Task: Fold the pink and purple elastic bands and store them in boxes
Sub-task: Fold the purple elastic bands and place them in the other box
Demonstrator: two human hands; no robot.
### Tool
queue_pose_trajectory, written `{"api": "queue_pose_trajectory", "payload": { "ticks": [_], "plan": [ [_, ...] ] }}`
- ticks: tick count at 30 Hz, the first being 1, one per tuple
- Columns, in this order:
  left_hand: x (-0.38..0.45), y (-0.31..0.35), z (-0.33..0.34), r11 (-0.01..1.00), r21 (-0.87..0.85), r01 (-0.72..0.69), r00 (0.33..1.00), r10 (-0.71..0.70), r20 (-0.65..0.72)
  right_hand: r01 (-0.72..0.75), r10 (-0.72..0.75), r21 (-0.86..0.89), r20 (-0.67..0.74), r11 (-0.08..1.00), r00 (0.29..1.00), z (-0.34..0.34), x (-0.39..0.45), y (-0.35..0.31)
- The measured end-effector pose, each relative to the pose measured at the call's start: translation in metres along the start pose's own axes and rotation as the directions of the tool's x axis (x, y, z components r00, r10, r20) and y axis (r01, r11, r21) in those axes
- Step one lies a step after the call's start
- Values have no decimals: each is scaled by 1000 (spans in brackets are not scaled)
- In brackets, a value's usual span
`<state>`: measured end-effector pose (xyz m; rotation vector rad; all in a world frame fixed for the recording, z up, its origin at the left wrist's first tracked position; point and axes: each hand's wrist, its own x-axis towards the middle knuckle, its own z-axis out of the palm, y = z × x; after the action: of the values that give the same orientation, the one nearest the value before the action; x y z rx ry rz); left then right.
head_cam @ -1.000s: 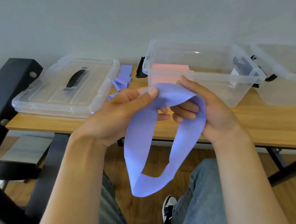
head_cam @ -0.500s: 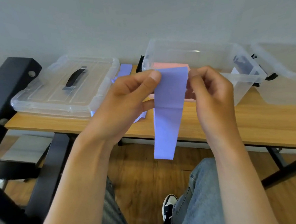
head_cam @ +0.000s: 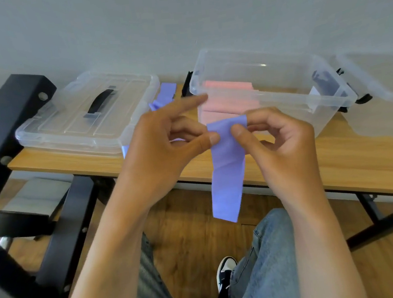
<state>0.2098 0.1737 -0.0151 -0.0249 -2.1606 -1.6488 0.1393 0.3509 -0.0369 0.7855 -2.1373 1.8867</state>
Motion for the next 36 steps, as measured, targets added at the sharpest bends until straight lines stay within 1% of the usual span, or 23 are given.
{"api": "queue_pose_trajectory", "payload": {
  "ticks": [2,4,7,10,12,16,18,19,22,24,26,29,33,36],
  "plan": [
    [-4,-6,1,998,50,24,1000,-24,-2,-9,9,-15,17,1000,1000,0,-5,3],
    [-10,-10,4,998,56,28,999,-27,-18,-32,32,-11,13,999,999,1,-10,5],
    [-19,-15,10,997,56,50,996,-46,-76,-73,75,86,-27,994,997,2,-18,8],
    [-30,-23,17,997,46,63,986,-55,-156,-109,108,98,10,989,994,2,-26,11],
    [-39,-28,20,995,38,92,981,-84,-173,-118,115,74,36,990,993,2,-32,16],
    [-55,-34,23,980,-96,171,974,-183,-133,-83,83,-3,64,997,994,2,-41,27],
    [-59,-39,24,972,-140,188,970,-206,-127,-57,61,-66,59,996,996,1,-43,29],
    [-60,-40,25,969,-154,192,969,-212,-126,-67,72,-71,67,995,995,1,-44,30],
    [-62,-41,27,938,-249,241,954,-276,-117,-190,182,51,129,980,975,3,-49,29],
    [-62,-41,28,925,-289,246,951,-288,-112,-249,222,141,180,958,958,2,-52,29],
    [-63,-43,28,933,-277,229,954,-272,-128,-269,226,186,223,945,948,0,-53,27],
    [-63,-44,27,940,-252,231,955,-269,-129,-277,236,195,208,941,949,-3,-53,26],
    [-64,-45,26,952,-157,262,955,-279,-102,-261,243,108,157,959,957,-3,-53,33],
    [-64,-50,23,964,12,265,958,-261,-121,-249,245,8,155,968,957,-4,-53,39]
  ]
}}
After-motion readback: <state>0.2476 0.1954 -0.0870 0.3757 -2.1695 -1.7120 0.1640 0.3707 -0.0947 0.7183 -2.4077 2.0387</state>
